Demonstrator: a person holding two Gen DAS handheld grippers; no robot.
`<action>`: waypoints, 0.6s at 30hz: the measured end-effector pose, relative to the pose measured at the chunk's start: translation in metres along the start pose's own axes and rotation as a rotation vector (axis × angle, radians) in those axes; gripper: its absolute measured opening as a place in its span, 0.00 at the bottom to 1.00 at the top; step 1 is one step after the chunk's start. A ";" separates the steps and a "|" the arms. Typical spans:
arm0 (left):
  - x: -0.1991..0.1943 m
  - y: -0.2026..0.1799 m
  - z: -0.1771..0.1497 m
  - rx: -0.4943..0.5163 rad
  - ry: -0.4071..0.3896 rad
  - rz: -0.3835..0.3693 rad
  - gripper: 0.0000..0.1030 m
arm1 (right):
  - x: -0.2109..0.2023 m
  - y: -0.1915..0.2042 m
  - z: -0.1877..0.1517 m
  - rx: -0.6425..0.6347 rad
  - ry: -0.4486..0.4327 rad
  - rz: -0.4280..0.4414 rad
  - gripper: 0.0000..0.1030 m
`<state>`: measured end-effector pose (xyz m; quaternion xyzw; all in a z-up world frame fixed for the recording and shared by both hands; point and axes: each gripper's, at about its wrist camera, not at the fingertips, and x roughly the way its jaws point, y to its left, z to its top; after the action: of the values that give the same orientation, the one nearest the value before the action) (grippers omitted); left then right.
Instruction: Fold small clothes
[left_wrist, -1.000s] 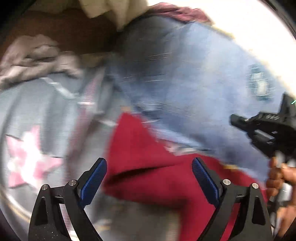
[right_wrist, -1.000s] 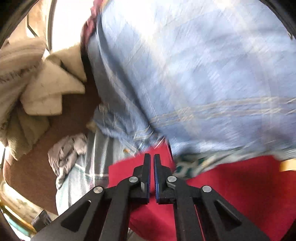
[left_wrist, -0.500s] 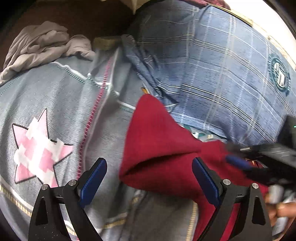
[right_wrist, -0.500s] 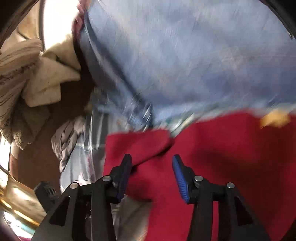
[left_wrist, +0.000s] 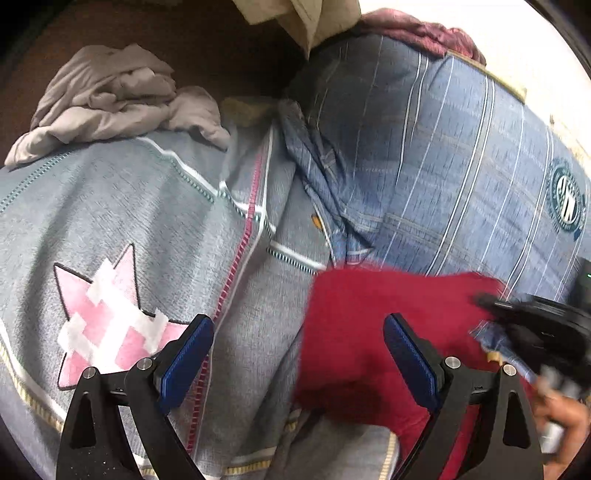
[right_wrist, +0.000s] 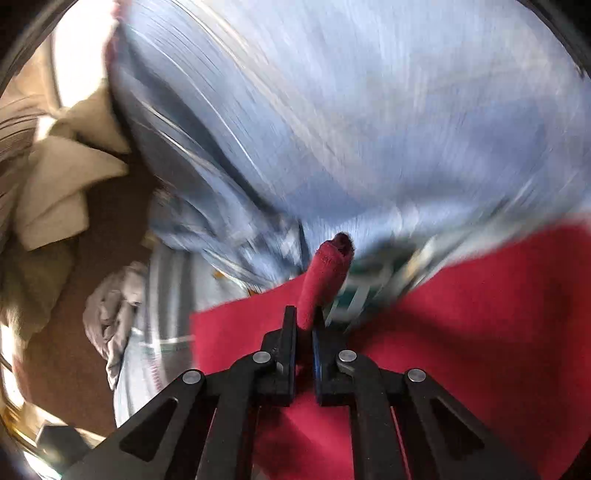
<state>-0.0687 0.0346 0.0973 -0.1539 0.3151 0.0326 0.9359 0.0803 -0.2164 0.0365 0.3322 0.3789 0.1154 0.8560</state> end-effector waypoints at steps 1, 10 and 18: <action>-0.003 -0.001 -0.002 0.002 -0.011 -0.001 0.91 | -0.029 0.002 0.002 -0.033 -0.048 -0.018 0.06; 0.006 -0.042 -0.022 0.127 0.047 -0.032 0.91 | -0.214 -0.072 -0.007 -0.060 -0.259 -0.341 0.06; 0.029 -0.079 -0.037 0.255 0.119 -0.051 0.91 | -0.222 -0.160 -0.036 0.062 -0.141 -0.552 0.17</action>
<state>-0.0548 -0.0532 0.0732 -0.0435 0.3674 -0.0408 0.9282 -0.1065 -0.4191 0.0410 0.2499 0.3979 -0.1570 0.8687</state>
